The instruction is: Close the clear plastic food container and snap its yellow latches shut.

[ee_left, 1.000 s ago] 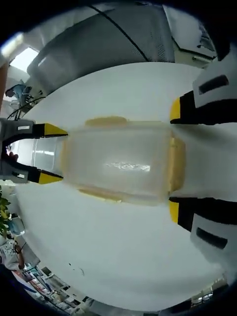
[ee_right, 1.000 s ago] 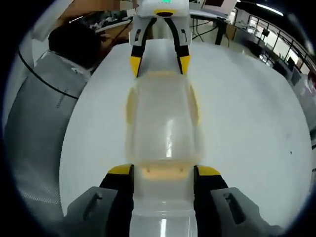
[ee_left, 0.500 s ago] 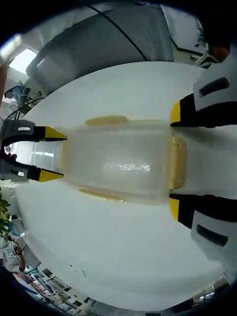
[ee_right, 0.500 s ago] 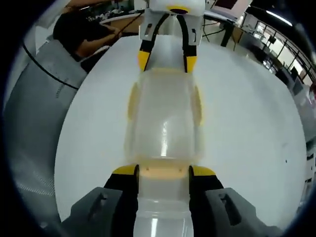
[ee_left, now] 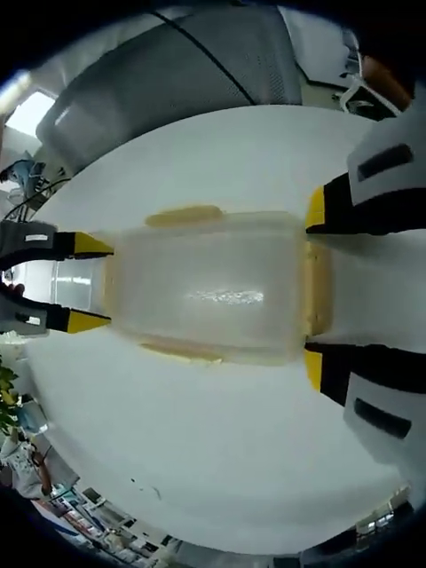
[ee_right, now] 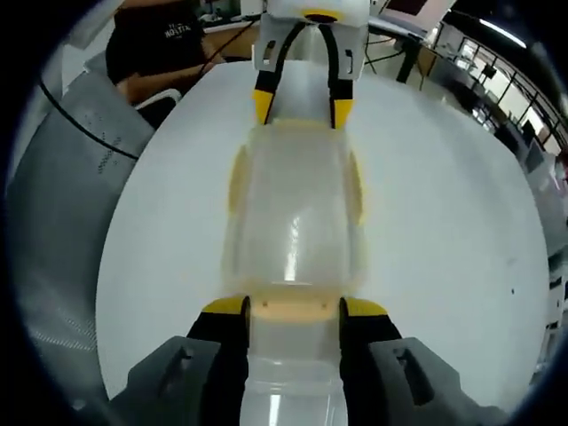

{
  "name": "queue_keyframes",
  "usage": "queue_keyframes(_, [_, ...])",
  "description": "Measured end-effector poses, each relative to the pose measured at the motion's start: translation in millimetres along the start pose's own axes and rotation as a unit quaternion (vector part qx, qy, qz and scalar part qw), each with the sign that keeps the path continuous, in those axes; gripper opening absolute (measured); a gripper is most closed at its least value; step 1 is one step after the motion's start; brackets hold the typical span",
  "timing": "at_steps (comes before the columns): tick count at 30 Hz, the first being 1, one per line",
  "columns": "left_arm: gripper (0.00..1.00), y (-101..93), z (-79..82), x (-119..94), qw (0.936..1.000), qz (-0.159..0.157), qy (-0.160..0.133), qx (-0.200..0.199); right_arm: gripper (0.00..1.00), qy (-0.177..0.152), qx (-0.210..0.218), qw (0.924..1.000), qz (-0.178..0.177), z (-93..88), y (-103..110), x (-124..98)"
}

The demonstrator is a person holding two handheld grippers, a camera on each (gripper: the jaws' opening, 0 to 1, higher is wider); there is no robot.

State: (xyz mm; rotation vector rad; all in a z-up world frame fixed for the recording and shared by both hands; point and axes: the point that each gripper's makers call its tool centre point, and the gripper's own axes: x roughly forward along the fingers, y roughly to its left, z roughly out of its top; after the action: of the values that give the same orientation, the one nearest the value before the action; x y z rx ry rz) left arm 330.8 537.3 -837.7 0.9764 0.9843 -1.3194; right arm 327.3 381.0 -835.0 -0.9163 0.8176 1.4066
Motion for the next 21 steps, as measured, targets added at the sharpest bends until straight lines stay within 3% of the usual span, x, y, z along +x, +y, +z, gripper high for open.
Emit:
queue_keyframes(7, [0.36, 1.2, 0.2, -0.6, 1.0, 0.006, 0.002, 0.006, 0.36, 0.0, 0.006, 1.0, 0.0, -0.4, -1.1, 0.7])
queue_keyframes(21, [0.34, -0.6, 1.0, 1.2, 0.9999, 0.006, 0.013, 0.007, 0.35, 0.001, 0.007, 1.0, -0.003, -0.6, -0.5, 2.5])
